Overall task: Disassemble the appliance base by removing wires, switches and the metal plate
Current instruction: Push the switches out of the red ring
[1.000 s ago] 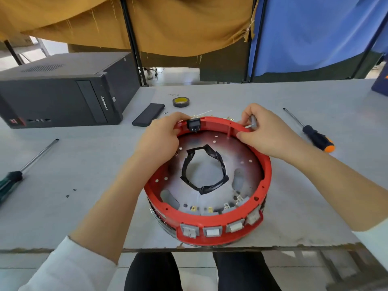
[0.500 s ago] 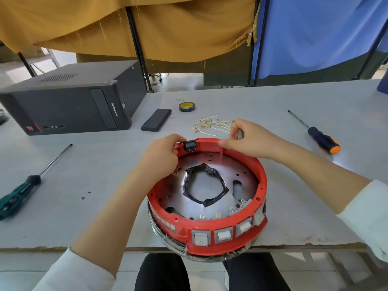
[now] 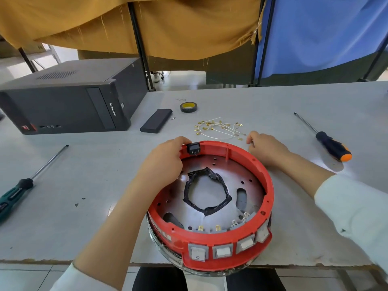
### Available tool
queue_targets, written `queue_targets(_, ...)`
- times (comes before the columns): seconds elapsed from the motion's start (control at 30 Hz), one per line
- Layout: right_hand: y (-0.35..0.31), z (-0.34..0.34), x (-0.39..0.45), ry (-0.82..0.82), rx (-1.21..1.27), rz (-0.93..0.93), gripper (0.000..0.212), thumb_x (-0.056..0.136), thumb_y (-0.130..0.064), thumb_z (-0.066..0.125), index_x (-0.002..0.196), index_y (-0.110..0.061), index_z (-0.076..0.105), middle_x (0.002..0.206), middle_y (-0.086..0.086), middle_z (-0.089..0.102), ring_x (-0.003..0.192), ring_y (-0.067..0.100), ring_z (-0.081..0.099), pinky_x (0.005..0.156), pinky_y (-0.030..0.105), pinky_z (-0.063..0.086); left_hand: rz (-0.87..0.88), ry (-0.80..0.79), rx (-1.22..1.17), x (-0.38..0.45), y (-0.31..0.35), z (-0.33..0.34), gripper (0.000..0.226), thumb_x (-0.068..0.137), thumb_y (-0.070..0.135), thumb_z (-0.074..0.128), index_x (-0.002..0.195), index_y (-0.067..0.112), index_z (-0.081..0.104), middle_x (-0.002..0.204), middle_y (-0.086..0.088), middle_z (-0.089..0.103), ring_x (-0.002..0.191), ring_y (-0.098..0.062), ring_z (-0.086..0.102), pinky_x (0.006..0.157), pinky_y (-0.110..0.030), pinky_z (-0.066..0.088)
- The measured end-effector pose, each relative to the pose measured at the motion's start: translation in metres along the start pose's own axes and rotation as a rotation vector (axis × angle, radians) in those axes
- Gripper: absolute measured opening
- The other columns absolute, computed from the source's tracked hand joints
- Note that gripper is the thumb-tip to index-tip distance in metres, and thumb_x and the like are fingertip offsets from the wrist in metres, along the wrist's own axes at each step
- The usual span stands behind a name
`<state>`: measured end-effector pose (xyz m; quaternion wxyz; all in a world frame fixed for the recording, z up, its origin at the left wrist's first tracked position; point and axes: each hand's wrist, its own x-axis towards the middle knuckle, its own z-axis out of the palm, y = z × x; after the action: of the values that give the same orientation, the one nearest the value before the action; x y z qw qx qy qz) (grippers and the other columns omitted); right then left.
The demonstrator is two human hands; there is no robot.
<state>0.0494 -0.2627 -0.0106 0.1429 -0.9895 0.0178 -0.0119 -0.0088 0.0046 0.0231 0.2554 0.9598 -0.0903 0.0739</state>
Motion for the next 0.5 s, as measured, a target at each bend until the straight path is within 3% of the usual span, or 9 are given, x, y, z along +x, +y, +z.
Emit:
queue_targets(0.2,-0.002,-0.011,-0.001,-0.008,0.033,-0.039,0.027,0.095,-0.024,0.038,0.118,-0.020,0.051,0.120,0.012,0.049,0.114,0.029,0.045,0.097,0.039,0.040,0.013,-0.031,-0.014,0.008,0.005,0.002,0.053,0.088,-0.004,0.039,0.125,0.031,0.052,0.119,-0.003,0.060,0.105,-0.023,0.054,0.077,-0.027,0.037)
queue_targets(0.3,-0.028,-0.034,-0.007,0.164,0.294,-0.235,0.022,0.098,-0.027,0.042,0.110,-0.018,0.057,0.109,0.004,0.055,0.093,0.015,0.052,0.075,0.026,0.040,0.025,-0.057,0.007,0.017,0.011,0.005,0.052,0.088,-0.002,0.040,0.128,0.030,0.051,0.121,-0.004,0.059,0.107,-0.023,0.054,0.077,-0.026,0.037)
queue_targets(0.37,-0.053,-0.046,-0.016,0.163,0.371,-0.384,0.021,0.096,-0.030,0.046,0.109,-0.019,0.058,0.103,-0.001,0.058,0.084,0.008,0.052,0.067,0.020,0.037,0.044,-0.073,0.024,0.023,0.018,0.008,0.050,0.088,-0.001,0.041,0.128,0.028,0.051,0.122,-0.005,0.060,0.109,-0.025,0.054,0.080,-0.028,0.040)
queue_targets(0.43,-0.075,-0.047,-0.025,0.071,0.253,-0.519,0.031,0.092,-0.036,0.052,0.116,-0.017,0.056,0.108,-0.001,0.058,0.096,0.013,0.053,0.078,0.024,0.041,0.070,-0.097,0.035,0.028,0.026,0.012,0.045,0.088,0.001,0.042,0.126,0.024,0.053,0.120,-0.006,0.061,0.108,-0.026,0.055,0.085,-0.033,0.045)
queue_targets(0.5,-0.084,-0.037,-0.031,-0.014,-0.017,-0.586,0.043,0.088,-0.042,0.056,0.122,-0.016,0.052,0.119,0.003,0.056,0.112,0.021,0.048,0.093,0.035,0.041,0.095,-0.141,0.092,0.032,0.033,0.015,0.040,0.088,0.005,0.044,0.125,0.016,0.053,0.122,-0.009,0.059,0.109,-0.028,0.055,0.089,-0.038,0.045)
